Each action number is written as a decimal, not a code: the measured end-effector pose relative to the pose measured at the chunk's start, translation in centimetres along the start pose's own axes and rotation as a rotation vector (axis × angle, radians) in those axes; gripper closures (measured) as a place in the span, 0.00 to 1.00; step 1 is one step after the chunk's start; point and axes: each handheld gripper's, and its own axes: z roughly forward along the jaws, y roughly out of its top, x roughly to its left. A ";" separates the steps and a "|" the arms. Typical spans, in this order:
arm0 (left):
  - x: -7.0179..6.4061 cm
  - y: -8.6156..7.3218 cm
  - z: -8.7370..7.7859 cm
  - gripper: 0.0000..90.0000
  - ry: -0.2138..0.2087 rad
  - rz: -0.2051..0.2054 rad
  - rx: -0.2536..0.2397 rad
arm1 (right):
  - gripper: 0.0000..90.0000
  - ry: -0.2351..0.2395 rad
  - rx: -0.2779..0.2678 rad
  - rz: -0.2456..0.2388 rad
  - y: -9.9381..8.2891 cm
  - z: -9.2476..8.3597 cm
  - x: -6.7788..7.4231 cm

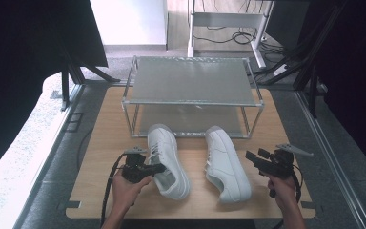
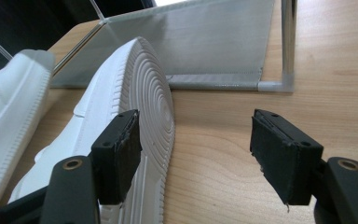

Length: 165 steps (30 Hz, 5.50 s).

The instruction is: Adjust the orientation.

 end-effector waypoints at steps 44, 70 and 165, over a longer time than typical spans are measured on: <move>-1.1 -0.2 0.6 1.00 0.147 0.148 0.110 | 0.38 0.028 0.019 0.062 -0.4 0.2 -0.3; -0.1 0.6 -4.2 0.46 0.135 0.121 -0.296 | 0.57 0.076 -0.038 -0.130 0.4 -1.6 3.0; 3.8 -1.2 -5.8 0.43 0.063 -0.044 -0.240 | 1.00 -0.108 0.231 -0.356 -5.8 -4.5 4.8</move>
